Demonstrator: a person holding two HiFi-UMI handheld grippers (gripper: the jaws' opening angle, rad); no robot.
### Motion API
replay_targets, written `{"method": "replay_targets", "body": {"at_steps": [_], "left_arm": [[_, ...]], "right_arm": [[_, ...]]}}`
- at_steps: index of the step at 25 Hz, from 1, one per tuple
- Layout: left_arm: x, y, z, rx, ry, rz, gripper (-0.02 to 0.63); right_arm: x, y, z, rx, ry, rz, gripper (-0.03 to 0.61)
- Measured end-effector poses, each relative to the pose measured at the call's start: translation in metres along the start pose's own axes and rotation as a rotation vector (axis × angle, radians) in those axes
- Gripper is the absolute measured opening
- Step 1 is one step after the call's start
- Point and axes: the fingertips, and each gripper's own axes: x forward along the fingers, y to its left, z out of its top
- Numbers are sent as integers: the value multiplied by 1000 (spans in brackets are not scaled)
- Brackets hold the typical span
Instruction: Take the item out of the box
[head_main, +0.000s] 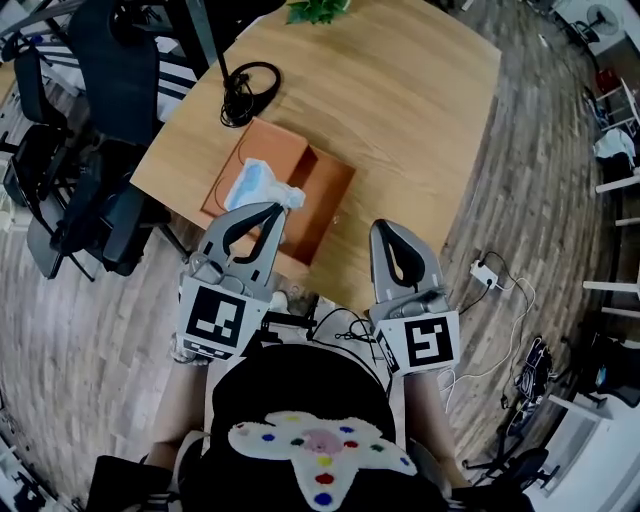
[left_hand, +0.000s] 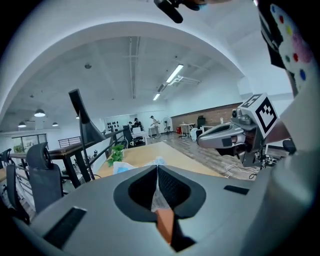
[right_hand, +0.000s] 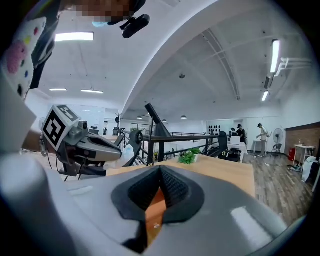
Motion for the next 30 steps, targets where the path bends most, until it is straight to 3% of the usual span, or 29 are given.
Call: {"method": "replay_targets", "body": {"at_steps": [9, 30], "left_arm": [[-19, 2, 14, 20, -49, 34, 12], [-23, -11, 4, 31, -31, -10, 12]], "right_arm": [[-2, 9, 7, -2, -17, 42, 8], [-2, 17, 8, -46, -11, 51, 8]]}}
